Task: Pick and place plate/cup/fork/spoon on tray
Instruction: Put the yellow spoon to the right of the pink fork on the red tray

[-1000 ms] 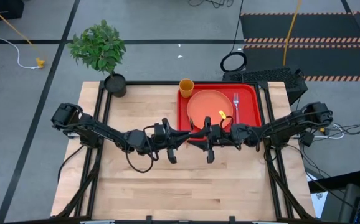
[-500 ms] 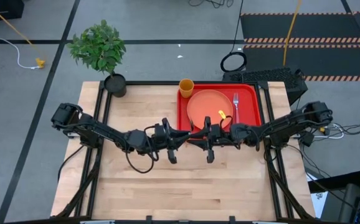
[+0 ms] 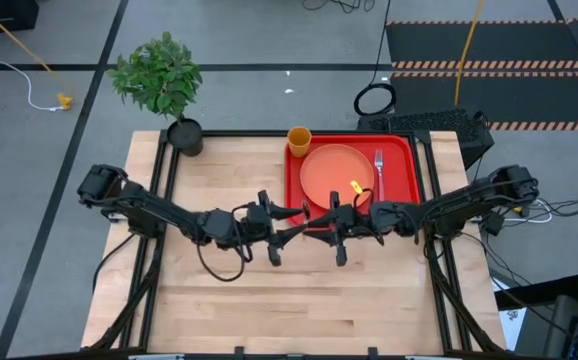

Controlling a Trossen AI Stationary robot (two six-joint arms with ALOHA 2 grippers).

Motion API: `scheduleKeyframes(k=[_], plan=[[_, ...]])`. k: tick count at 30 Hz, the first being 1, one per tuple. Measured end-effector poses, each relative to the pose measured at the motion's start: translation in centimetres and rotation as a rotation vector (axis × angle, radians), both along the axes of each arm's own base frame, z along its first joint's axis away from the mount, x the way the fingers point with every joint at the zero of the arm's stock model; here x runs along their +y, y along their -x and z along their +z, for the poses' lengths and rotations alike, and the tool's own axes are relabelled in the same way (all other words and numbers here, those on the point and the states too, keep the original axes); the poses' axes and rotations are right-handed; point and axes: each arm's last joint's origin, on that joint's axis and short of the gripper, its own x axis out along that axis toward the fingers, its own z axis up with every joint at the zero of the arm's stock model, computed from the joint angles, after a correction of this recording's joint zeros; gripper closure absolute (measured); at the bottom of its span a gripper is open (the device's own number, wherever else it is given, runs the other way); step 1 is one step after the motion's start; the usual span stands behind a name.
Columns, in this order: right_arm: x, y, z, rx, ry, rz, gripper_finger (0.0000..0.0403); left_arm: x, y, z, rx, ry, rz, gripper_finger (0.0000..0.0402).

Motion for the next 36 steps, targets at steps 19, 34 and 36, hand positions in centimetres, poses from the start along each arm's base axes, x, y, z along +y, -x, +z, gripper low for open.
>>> scheduleKeyframes(k=[19, 34, 36], plan=[[0.5, 1.1, 0.1, 0.089, 0.031, 0.317, 0.0351, 2.1, 0.8, 1.1, 0.112, -0.076, -0.391, 0.017], [0.5, 1.0, -1.5, 0.207, 0.061, 0.356, 0.0351, 3.8, 0.5, 1.1, 0.098, -0.232, -0.489, 0.0129], [0.3, 1.0, -1.6, 0.221, 0.061, 0.349, 0.0351, 3.8, 0.6, 1.1, 0.097, -0.248, -0.489, 0.0135]])
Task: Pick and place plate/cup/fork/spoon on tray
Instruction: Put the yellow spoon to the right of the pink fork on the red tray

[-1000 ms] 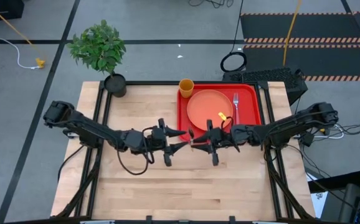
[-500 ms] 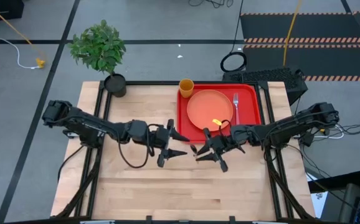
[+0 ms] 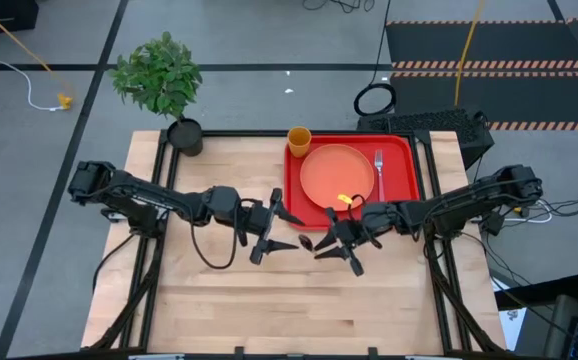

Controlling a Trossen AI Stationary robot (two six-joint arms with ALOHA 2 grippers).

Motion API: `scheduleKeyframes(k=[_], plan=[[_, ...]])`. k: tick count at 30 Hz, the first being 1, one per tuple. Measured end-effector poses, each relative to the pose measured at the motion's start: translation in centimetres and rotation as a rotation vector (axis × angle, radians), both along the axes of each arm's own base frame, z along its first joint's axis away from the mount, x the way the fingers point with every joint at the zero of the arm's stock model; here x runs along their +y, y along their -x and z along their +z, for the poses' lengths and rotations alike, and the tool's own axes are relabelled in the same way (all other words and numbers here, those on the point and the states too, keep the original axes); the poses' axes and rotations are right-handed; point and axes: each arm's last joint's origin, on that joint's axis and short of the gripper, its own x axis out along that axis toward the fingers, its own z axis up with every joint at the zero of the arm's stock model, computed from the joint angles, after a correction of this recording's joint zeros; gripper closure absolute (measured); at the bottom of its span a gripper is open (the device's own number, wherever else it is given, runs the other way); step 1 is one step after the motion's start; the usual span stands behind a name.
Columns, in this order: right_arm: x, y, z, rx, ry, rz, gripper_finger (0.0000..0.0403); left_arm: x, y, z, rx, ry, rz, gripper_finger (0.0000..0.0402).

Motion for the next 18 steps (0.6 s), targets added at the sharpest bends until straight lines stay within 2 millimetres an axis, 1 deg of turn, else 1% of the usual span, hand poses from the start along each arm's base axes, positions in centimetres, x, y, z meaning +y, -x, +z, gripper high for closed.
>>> scheduleKeyframes(k=[10, 18], plan=[[-0.4, -0.1, -0.1, 0.022, -0.014, -0.024, 0.0351, 0.0, 0.0, 0.2, -0.048, -0.055, 0.001, 0.0182], [-0.8, -0.2, 0.1, 0.0, -0.017, -0.034, 0.0351, -0.3, -1.0, -0.6, -0.129, -0.07, -0.036, 0.0215]])
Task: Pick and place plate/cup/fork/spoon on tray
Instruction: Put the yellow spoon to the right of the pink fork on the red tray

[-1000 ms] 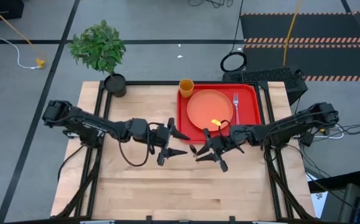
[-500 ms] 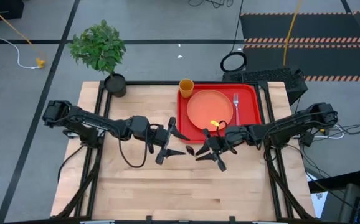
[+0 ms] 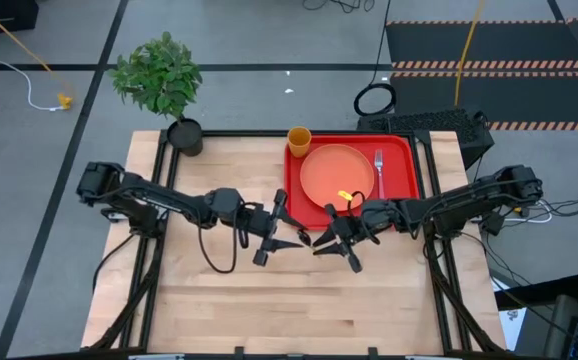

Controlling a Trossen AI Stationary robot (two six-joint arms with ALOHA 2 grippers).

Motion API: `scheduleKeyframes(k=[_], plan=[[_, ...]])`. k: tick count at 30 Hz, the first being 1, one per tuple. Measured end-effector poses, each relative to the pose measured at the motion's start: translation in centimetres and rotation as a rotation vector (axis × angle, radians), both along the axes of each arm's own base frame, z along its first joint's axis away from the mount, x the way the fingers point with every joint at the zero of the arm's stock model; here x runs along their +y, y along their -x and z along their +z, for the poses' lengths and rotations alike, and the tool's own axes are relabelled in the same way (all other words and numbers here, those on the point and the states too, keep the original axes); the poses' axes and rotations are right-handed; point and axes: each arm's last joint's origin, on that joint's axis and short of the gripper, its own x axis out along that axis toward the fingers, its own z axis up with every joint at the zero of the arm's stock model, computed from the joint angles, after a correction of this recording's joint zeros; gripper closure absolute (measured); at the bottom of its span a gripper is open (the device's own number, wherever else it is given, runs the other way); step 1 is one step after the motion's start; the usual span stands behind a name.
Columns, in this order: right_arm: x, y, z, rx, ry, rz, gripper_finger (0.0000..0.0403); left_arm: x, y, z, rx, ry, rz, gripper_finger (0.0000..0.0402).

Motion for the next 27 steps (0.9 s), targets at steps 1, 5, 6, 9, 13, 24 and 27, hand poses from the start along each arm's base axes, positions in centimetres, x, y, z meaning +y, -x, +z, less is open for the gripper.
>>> scheduleKeyframes(k=[1, 5, 6, 9, 13, 24, 27], plan=[[-0.06, -0.01, -0.01, 0.001, 0.0, -0.001, 0.0351, -0.01, -0.1, -0.13, -0.004, -0.004, 0.001, 0.0218], [-0.08, -0.01, 0.0, -0.001, 0.0, -0.001, 0.0351, -0.01, -0.16, -0.12, -0.023, -0.018, 0.003, 0.0235], [-0.08, -0.01, 0.0, -0.001, 0.002, -0.001, 0.0351, -0.02, -0.15, -0.05, -0.032, -0.019, 0.003, 0.0241], [-0.07, -0.02, 0.03, -0.005, 0.002, 0.001, 0.0351, 0.0, -0.12, 0.15, -0.058, -0.031, 0.007, 0.0261], [-0.06, -0.02, 0.04, -0.005, 0.002, 0.003, 0.0351, 0.0, -0.11, 0.2, -0.068, -0.04, 0.008, 0.0299], [-0.3, -0.01, 0.09, 0.003, 0.001, -0.092, 0.0335, 0.76, -0.25, 0.24, -0.059, -0.003, 0.088, 0.039], [-0.39, -0.01, 0.14, -0.002, 0.019, -0.169, 0.0306, 0.97, -0.29, 0.23, -0.047, 0.021, 0.175, 0.039]])
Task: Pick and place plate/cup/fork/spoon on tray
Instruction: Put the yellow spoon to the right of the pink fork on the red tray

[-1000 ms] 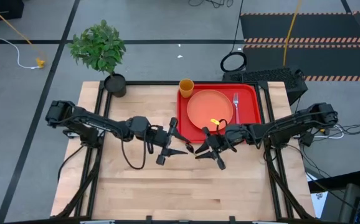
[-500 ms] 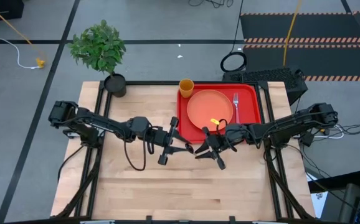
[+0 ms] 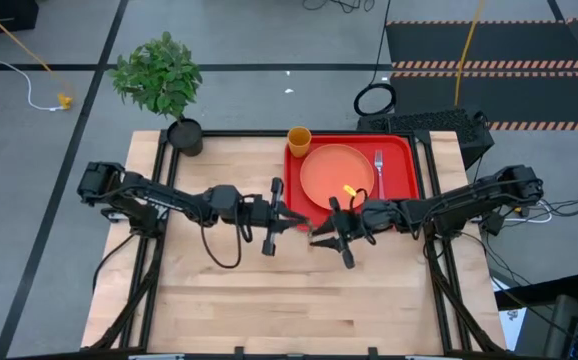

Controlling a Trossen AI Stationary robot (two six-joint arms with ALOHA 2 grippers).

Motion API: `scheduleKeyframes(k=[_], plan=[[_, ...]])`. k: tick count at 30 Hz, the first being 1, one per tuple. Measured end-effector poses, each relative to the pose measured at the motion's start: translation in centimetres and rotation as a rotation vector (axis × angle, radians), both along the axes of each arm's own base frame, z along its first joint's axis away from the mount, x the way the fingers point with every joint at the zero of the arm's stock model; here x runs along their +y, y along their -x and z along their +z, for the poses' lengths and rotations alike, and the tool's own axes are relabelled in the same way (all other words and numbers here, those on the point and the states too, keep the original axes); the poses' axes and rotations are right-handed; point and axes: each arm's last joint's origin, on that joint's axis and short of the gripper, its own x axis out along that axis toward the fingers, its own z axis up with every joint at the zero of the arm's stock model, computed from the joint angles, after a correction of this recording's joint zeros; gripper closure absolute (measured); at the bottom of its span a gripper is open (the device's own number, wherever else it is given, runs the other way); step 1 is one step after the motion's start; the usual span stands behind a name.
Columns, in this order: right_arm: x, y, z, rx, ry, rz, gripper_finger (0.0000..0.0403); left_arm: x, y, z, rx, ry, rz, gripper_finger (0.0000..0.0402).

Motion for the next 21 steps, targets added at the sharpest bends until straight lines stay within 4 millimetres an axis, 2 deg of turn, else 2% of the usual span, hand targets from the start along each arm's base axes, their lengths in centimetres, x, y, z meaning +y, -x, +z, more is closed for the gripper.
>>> scheduleKeyframes(k=[8, 12, 17, 21], plan=[[0.0, 0.6, 0.6, -0.023, 0.088, -0.295, 0.0227, 0.4, 0.0, -0.1, 0.01, 0.038, 0.235, 0.0394], [-0.3, 0.7, 0.8, -0.033, 0.12, -0.431, 0.021, 0.5, 0.1, -0.1, 0.016, 0.047, 0.385, 0.0396], [-0.5, 1.2, 0.9, -0.046, 0.184, -0.728, 0.0196, 0.8, 0.1, -0.1, 0.021, 0.065, 0.499, 0.039], [-0.4, 1.3, 1.1, -0.064, 0.199, -0.806, 0.0183, 1.1, 0.2, -0.5, 0.056, 0.122, 0.631, 0.0397]])
